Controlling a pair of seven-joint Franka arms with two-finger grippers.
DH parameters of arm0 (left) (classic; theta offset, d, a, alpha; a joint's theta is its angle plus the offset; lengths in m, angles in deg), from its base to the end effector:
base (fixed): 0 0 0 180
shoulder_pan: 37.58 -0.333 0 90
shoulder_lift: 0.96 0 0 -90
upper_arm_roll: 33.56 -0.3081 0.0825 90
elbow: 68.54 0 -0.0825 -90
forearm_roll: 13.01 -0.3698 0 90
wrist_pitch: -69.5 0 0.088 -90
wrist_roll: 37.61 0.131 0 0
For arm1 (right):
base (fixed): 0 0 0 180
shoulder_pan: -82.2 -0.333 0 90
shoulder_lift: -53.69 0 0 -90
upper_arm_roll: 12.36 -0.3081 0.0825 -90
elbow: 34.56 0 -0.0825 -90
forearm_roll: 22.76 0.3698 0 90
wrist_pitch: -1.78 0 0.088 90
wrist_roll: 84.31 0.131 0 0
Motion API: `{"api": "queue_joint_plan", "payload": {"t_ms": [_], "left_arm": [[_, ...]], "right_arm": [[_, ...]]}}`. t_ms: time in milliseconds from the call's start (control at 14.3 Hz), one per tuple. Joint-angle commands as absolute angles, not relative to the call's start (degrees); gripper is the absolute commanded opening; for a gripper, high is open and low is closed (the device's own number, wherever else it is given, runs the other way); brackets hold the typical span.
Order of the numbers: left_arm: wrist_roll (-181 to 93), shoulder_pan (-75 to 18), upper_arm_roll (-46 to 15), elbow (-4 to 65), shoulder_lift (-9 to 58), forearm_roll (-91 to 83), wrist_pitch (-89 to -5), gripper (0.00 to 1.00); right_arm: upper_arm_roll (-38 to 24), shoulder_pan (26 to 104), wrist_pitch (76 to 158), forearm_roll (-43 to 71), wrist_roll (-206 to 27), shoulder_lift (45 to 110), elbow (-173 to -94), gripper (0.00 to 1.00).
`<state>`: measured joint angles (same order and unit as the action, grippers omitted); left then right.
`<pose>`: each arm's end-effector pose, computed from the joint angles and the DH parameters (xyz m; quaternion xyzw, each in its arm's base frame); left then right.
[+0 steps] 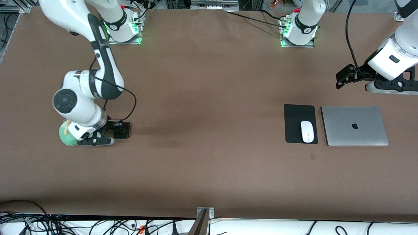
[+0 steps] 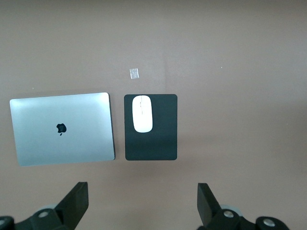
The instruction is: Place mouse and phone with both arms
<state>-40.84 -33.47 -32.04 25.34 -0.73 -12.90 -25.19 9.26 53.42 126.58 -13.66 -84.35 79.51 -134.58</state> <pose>0.5452 -0.0540 0.5664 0.9998 -0.0209 0.0050 0.0014 0.6344 0.1076 0.3096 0.9992 0.0357 0.0097 0.0144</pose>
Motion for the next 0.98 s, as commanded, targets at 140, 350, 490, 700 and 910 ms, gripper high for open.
{"api": "queue_joint_plan", "payload": {"t_ms": [140, 350, 490, 700, 910], "left_arm": [[-40.9, -33.7, -32.1, 24.6, -0.6, -12.7, -24.8, 1.00], [-40.9, -33.7, -32.1, 24.6, -0.5, -12.7, -24.8, 1.00], [-40.9, -33.7, -32.1, 24.6, -0.6, -12.7, -24.8, 1.00], [-40.9, -33.8, -32.1, 24.6, -0.6, -12.7, -24.5, 1.00], [-40.8, -33.8, -32.2, 24.6, -0.6, -12.7, -24.4, 1.00]], "right_arm": [[13.2, 53.5, 113.1, -13.2, -89.2, 69.9, -132.9, 1.00], [15.8, 53.5, 103.7, -13.4, -89.4, 66.4, -129.8, 1.00], [16.7, 53.5, 99.2, -13.7, -89.3, 65.4, -127.2, 1.00], [13.2, 58.1, 92.8, -17.9, -88.9, 63.3, -123.9, 1.00], [-1.4, 71.3, 91.5, -22.8, -89.1, 59.4, -123.9, 1.00]]}}
